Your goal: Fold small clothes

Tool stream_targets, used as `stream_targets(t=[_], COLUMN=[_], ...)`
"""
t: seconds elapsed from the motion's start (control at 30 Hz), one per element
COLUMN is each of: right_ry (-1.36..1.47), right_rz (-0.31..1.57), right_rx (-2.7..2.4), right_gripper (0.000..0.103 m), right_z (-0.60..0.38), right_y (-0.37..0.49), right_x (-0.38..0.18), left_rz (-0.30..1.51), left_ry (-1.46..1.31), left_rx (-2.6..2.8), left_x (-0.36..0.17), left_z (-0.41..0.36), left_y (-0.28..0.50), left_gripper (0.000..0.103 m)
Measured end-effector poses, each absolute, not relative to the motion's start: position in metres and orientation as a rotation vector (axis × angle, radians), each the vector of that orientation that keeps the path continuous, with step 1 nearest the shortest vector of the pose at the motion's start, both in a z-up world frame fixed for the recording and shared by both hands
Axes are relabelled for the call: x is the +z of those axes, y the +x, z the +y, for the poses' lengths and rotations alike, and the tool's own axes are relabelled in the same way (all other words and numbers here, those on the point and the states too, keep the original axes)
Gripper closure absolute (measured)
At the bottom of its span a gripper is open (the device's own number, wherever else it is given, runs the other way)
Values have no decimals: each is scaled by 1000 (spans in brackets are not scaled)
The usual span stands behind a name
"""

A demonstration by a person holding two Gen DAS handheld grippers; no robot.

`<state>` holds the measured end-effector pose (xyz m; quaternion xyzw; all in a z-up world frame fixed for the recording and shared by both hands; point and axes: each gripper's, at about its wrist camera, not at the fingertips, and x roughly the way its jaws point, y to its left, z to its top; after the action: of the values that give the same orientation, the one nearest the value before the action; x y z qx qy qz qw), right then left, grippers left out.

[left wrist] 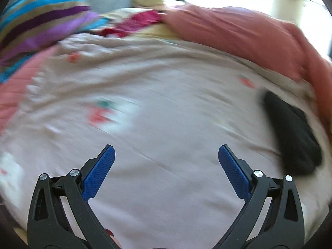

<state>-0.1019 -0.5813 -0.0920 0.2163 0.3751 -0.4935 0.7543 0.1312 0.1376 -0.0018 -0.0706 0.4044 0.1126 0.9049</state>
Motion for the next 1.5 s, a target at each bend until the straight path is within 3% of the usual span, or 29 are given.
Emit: stream_targets(t=[0.13, 0.2, 0.5, 0.63, 1.5], right_ry=[638, 645, 645, 645, 645], right_rz=[887, 801, 800, 799, 799], right_rx=[-1182, -1190, -1190, -1190, -1190], right_gripper=[4, 4, 4, 4, 4], right_z=[-647, -646, -639, -641, -642], right_y=[-121, -126, -129, -133, -133], right_x=[-126, -128, -129, -131, -130], left_rz=[837, 847, 905, 839, 888], left_ry=[-157, -185, -349, -435, -369], left_rx=[418, 502, 752, 728, 760], left_x=[3, 0, -55, -70, -70], left_z=[227, 271, 433, 448, 439], left_y=[164, 176, 180, 165, 174], left_gripper=[9, 9, 9, 8, 8])
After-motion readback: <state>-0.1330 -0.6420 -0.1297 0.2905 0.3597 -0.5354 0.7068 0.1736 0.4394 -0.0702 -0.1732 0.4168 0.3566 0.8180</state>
